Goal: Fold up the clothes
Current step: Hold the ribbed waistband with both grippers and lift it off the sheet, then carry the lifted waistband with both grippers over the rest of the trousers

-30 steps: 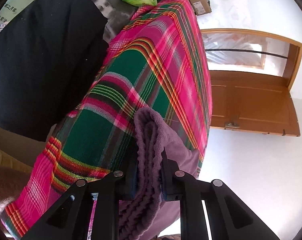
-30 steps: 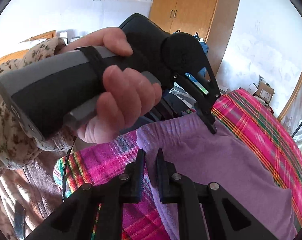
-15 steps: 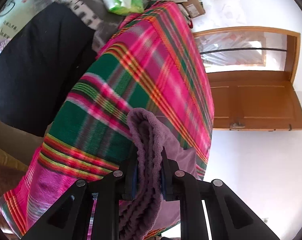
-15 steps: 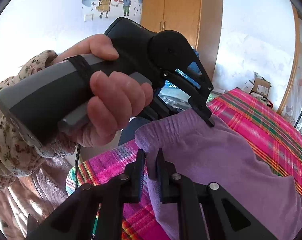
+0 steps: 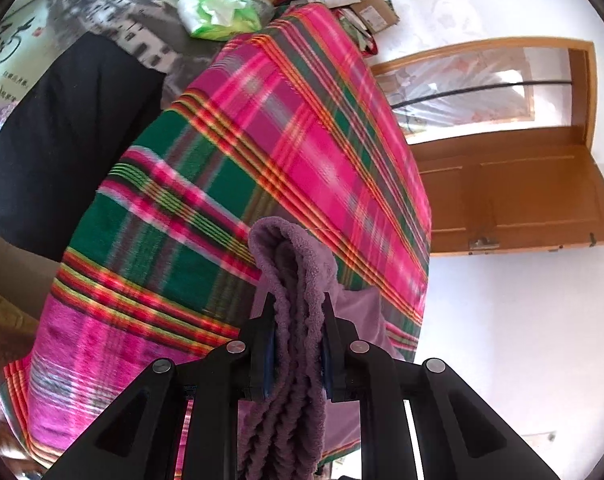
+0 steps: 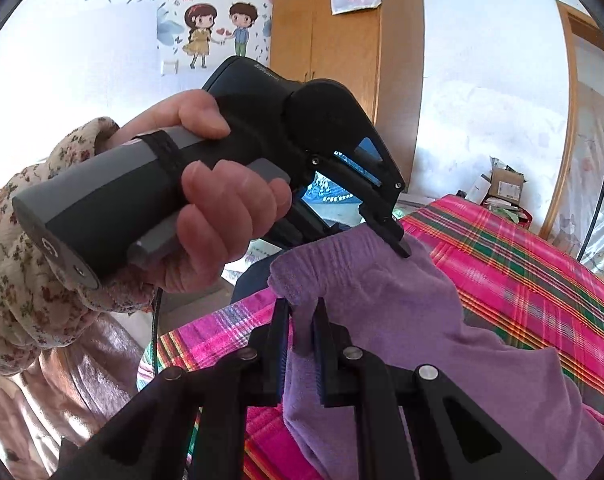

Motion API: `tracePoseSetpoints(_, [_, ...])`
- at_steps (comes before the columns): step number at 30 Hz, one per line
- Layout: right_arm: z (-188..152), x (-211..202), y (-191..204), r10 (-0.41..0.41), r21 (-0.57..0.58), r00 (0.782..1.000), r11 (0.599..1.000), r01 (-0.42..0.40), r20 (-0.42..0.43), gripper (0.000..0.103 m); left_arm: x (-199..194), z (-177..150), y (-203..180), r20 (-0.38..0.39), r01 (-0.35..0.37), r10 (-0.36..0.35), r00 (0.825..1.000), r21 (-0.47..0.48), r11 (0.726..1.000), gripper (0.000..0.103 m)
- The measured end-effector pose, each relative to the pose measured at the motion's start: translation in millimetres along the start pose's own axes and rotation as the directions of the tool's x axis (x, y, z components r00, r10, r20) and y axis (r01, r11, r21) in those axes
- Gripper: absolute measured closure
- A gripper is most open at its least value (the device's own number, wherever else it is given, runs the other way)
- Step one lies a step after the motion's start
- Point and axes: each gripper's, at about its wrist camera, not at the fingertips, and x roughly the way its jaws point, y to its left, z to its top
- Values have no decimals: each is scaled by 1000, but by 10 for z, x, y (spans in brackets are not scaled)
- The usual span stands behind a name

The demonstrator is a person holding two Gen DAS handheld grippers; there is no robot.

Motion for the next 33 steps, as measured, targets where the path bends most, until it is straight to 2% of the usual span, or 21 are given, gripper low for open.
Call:
tracePoseSetpoints(7, [-77, -344, -28, -23, 17, 999, 1000, 23, 33, 92, 17, -35, -183, 1, -7, 7, 1000, 21, 1000, 85])
tracePoseSetpoints(23, [-207, -768, -282, -76, 64, 994, 995, 71, 83, 92, 258, -302, -717, -29, -5, 8, 1000, 96, 995, 85])
tracePoseSetpoints(33, [-283, -925, -454, -115, 88, 990, 990, 108, 77, 92, 435, -389, -897, -61, -6, 14, 998, 122, 993, 85])
